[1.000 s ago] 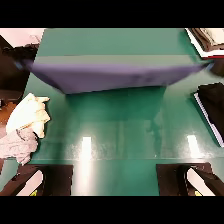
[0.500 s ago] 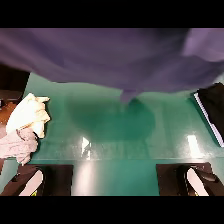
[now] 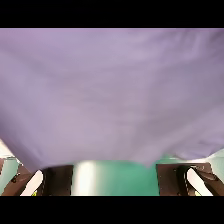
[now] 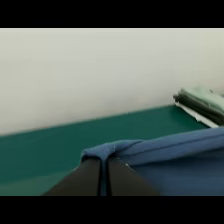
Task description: Fold the shirts.
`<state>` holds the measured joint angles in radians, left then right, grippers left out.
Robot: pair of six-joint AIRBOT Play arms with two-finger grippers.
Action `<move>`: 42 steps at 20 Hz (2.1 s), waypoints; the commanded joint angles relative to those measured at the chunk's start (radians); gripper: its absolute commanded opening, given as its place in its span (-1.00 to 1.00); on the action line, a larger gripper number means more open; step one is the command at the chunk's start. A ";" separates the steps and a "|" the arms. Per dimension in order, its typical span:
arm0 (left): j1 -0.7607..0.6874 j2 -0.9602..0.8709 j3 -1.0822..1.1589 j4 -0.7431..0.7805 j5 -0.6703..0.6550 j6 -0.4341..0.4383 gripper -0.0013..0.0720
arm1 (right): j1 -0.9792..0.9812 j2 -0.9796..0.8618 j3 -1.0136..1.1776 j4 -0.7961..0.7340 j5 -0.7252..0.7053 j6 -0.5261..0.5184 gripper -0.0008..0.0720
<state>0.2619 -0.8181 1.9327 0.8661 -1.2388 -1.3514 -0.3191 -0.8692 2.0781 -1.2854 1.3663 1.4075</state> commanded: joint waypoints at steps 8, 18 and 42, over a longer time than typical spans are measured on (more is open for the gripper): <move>-0.001 -0.370 -0.739 0.008 0.094 0.068 -0.89 | 0.174 -0.565 -0.369 -0.001 0.161 0.047 -0.95; -0.125 -0.713 -0.533 -0.187 0.573 0.286 -0.89 | 0.196 -0.743 -0.381 0.002 -0.403 0.095 -0.95; -0.156 -0.725 -0.703 0.079 0.274 0.279 -0.78 | 0.219 -0.610 -0.835 -0.147 -0.359 0.122 -0.93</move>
<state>0.1059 -1.5421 1.2419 0.9417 -0.9024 -1.0664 -0.0959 -1.5043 1.2858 -1.4406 1.0000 1.5223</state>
